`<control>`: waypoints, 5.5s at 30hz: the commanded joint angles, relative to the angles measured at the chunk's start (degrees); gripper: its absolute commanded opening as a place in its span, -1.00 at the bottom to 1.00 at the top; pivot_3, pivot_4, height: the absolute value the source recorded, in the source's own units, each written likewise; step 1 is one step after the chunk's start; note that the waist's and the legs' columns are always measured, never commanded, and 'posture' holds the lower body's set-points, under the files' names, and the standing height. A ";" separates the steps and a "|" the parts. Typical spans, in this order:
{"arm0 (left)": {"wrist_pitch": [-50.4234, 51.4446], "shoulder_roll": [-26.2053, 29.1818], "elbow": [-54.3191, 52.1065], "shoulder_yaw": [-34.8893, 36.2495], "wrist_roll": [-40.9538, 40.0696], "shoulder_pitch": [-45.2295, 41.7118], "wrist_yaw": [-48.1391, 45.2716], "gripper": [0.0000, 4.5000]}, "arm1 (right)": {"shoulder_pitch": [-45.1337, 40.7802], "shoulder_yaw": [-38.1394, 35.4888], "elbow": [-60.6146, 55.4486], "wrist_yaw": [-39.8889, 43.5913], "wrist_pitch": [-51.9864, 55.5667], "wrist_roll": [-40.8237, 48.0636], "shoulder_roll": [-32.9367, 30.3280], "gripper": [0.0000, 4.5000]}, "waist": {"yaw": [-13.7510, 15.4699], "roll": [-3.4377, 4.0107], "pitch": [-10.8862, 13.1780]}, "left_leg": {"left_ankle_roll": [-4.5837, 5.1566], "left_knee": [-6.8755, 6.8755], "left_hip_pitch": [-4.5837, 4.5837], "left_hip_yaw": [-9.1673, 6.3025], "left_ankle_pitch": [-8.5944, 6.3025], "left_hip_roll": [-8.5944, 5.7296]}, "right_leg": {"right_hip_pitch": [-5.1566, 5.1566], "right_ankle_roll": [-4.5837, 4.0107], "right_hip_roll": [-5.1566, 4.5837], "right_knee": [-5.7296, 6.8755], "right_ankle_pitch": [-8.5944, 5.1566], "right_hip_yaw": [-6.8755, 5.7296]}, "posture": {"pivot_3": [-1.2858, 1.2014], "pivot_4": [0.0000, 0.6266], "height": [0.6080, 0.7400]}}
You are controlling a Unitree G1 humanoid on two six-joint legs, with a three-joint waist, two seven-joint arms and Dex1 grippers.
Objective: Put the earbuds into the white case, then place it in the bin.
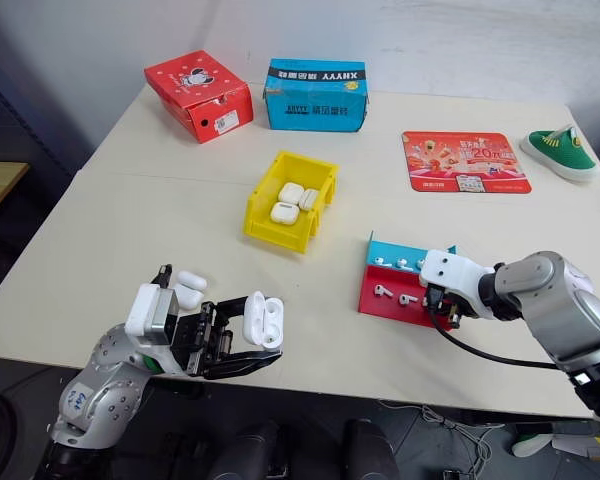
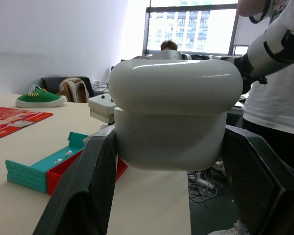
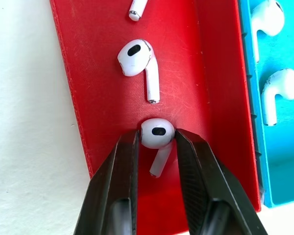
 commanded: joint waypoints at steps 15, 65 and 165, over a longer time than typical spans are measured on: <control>3.48 -2.41 0.22 1.44 -6.60 -7.73 0.95 0.23 | 7.39 -26.21 -3.31 11.02 -8.12 24.53 5.88 -0.79 | 0.19 0.06 0.06 | 0.22 -0.01 -0.06 0.00 0.11 -0.01 | -0.03 0.01 0.01 0.00 0.01 -0.04 | 0.03 -0.52 1.00; 17.93 -5.29 7.86 2.10 -13.14 -23.44 -4.63 0.23 | -0.42 -11.57 -15.98 -5.32 -30.17 38.23 41.53 -0.79 | -0.15 0.12 0.13 | 0.13 -0.04 -0.04 -0.16 0.35 -0.09 | -0.12 0.02 0.01 0.33 0.01 -0.12 | 0.03 -0.52 1.00; 11.34 -0.25 2.91 4.05 -7.60 -11.00 -1.42 0.23 | -26.03 6.39 31.70 9.64 -13.18 -5.63 8.74 -0.19 | 1.22 0.69 0.46 | 0.14 0.10 -0.63 -0.50 0.45 -0.06 | -0.09 -0.02 0.00 -0.06 0.15 -1.01 | 0.03 -0.52 1.00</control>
